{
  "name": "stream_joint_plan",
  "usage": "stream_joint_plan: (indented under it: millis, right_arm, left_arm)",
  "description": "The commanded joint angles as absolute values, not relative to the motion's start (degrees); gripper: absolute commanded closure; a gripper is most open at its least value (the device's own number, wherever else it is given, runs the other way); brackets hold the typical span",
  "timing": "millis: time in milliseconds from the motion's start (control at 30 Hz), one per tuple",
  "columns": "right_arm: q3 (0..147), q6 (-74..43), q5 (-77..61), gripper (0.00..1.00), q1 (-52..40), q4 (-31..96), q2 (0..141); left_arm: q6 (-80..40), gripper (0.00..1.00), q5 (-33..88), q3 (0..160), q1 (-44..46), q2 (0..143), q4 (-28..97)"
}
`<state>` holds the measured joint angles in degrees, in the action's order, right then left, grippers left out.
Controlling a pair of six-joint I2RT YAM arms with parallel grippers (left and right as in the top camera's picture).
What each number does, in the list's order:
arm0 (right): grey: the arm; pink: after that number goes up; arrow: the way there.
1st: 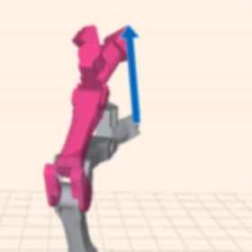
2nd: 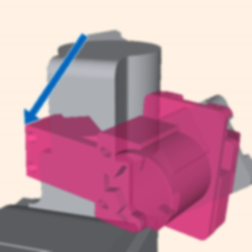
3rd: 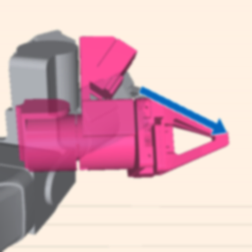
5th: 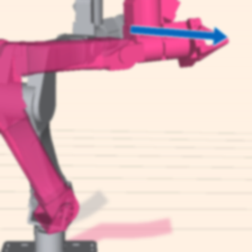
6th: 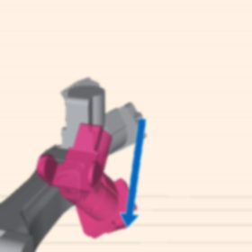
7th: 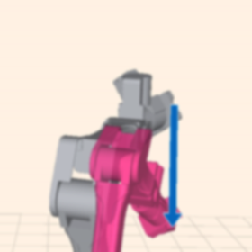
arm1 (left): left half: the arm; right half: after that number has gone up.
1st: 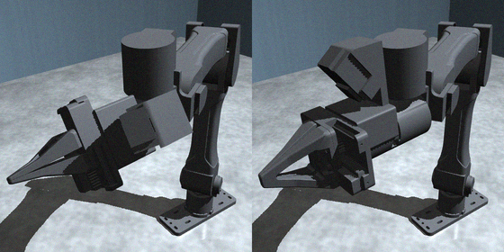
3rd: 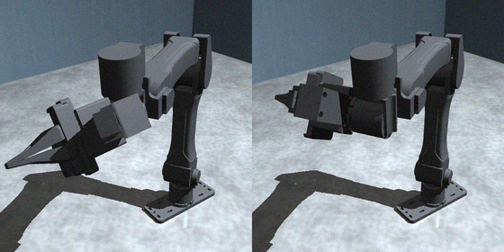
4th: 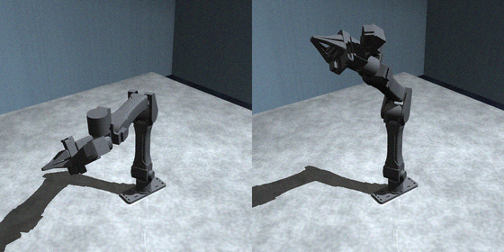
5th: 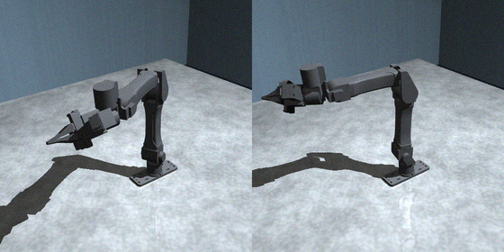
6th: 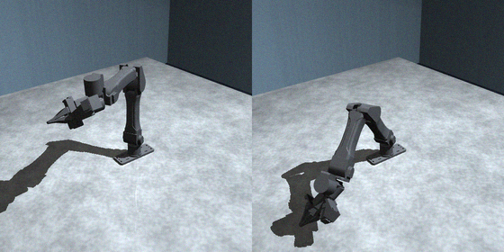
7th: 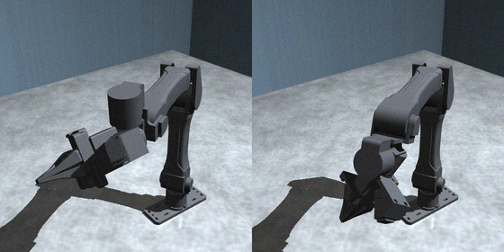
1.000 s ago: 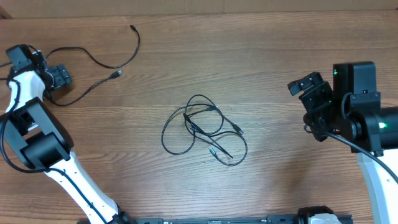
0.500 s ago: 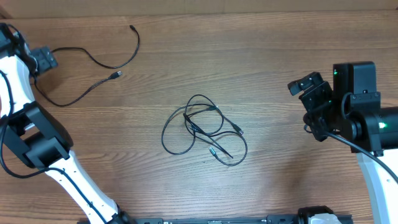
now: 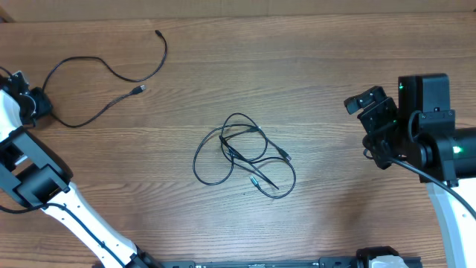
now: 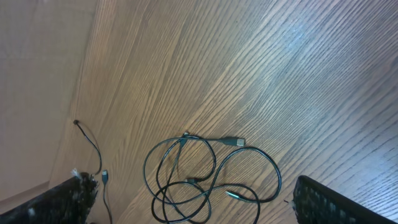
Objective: Untangle cables
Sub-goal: 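Lay the cable down at the far left and open the left gripper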
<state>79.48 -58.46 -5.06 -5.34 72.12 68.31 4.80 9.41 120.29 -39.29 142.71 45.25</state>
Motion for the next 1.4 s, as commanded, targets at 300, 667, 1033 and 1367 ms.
stream_joint_plan:
  millis: [300,667,1033,1367]
  right_arm:
    - [79.9,-58.2,-4.2,0.00,-5.2,72.1,68.3]
    - [79.9,-58.2,-4.2,0.00,-5.2,72.1,68.3]
    - [79.9,-58.2,-4.2,0.00,-5.2,72.1,68.3]
    - [79.9,-58.2,-4.2,0.00,-5.2,72.1,68.3]
  left_arm:
    - [-19.9,0.96,19.3,137.9,-38.9,141.5,42.8]
    - [-28.7,0.46,22.5,146.0,-41.5,141.6,43.3]
    - [-18.9,0.21,22.1,132.7,-37.3,141.7,47.3]
    - [-10.1,0.47,8.4,124.2,-30.5,141.9,45.7]
